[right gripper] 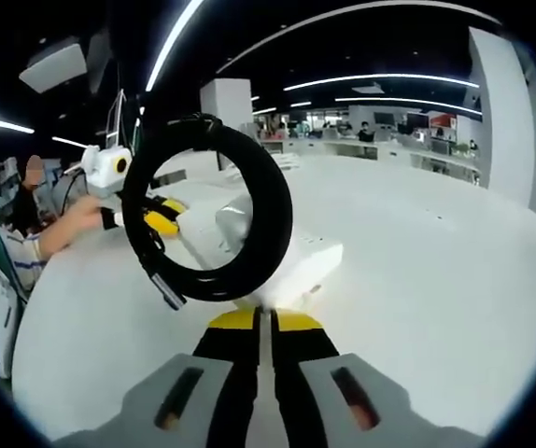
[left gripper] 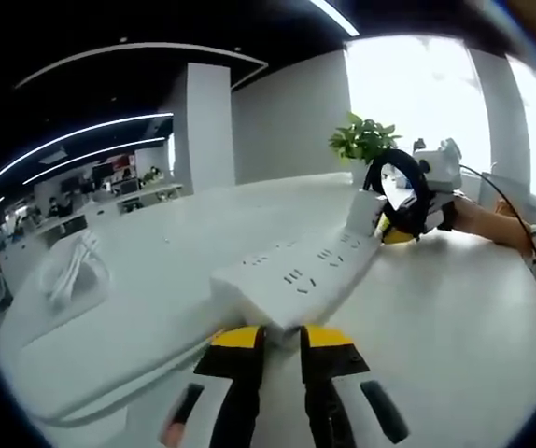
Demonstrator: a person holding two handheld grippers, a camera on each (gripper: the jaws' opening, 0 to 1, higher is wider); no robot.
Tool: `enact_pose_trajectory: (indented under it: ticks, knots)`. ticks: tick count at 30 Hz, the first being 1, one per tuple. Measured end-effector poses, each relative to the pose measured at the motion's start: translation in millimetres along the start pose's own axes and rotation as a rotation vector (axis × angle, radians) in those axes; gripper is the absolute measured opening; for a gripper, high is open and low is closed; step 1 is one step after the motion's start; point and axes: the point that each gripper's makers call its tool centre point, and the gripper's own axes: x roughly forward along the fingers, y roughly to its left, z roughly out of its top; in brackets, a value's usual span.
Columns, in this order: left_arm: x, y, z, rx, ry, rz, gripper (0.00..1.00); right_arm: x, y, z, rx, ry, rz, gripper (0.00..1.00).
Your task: Straighten the power strip on the desk, plug the charger into it
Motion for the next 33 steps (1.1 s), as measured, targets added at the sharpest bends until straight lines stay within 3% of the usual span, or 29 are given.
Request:
enact_pose_trajectory:
  ticks: [29, 33]
  knots:
    - [-0.6, 4.0, -1.2, 0.018, 0.004, 0.018, 0.10, 1.9, -5.9, 0.9, 0.011, -0.001, -0.013, 0.00]
    - [-1.3, 3.2, -2.2, 0.014, 0.004, 0.017, 0.09, 3.6, 4.6, 2.9, 0.045, -0.025, 0.029, 0.00]
